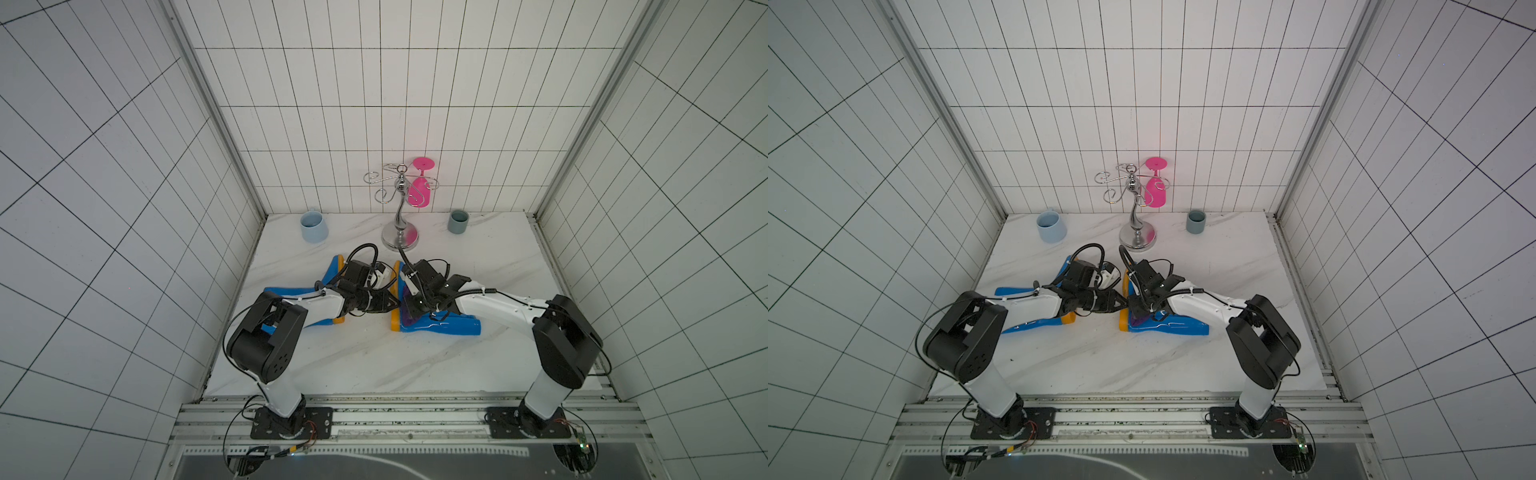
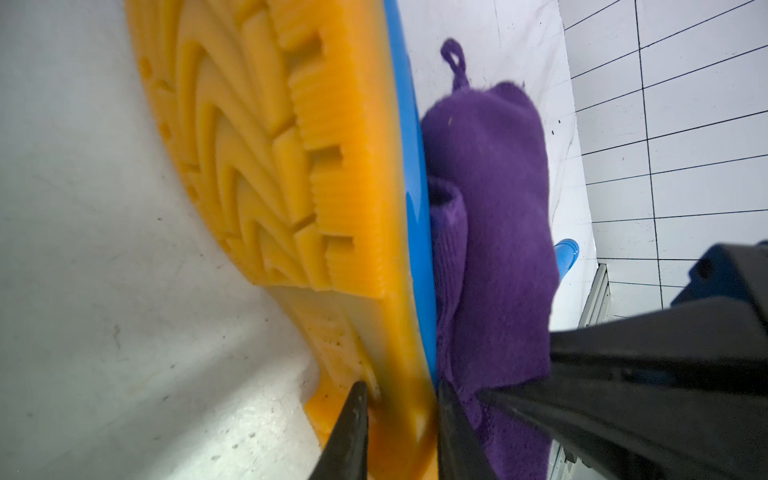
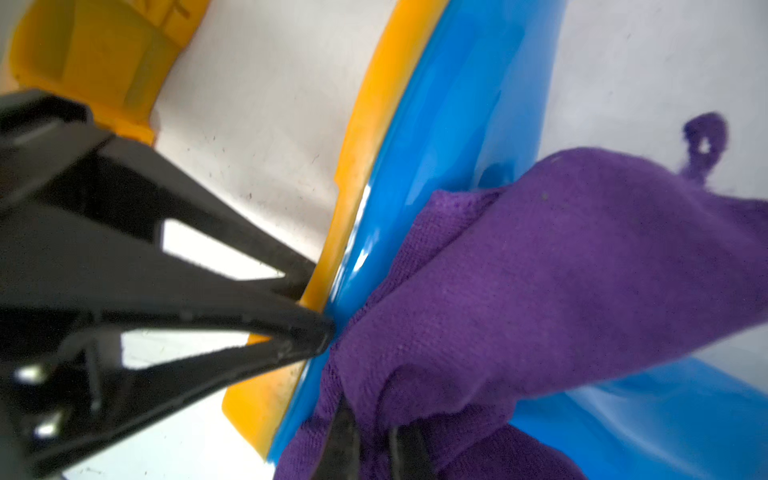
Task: Wipe the rubber boots with a cloth
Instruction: Wipe the dirt off the rubber boot.
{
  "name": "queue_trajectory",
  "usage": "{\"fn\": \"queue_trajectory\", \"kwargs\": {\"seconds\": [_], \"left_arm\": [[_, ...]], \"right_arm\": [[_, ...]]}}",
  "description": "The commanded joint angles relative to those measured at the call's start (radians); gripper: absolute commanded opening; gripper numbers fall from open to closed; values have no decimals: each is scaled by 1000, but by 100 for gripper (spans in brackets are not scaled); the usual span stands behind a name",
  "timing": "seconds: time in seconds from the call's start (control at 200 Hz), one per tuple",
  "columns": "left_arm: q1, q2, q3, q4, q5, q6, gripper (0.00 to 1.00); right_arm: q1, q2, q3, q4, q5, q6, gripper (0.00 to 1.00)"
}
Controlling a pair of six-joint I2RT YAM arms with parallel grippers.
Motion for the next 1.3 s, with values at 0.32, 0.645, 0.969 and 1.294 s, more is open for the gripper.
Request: {"fn": "queue_trajectory", "kwargs": {"seconds": [0.32,0.645,0.969,1.294], "left_arm": [[-26,91,-27,-119,-65,24,7],[-28,91,-26,-127,-64,31,7],[-28,93,-26,-127,-62,32,7],[-26,101,-23,-127,-70,29,7]], "right_arm": [[-78,75,211,105,61,-65,0],[-145,225,371,116,31,-85,0],[-172,260,422,122,-26,-75,0],[-146,211,356,120,-92,-47,0]]}}
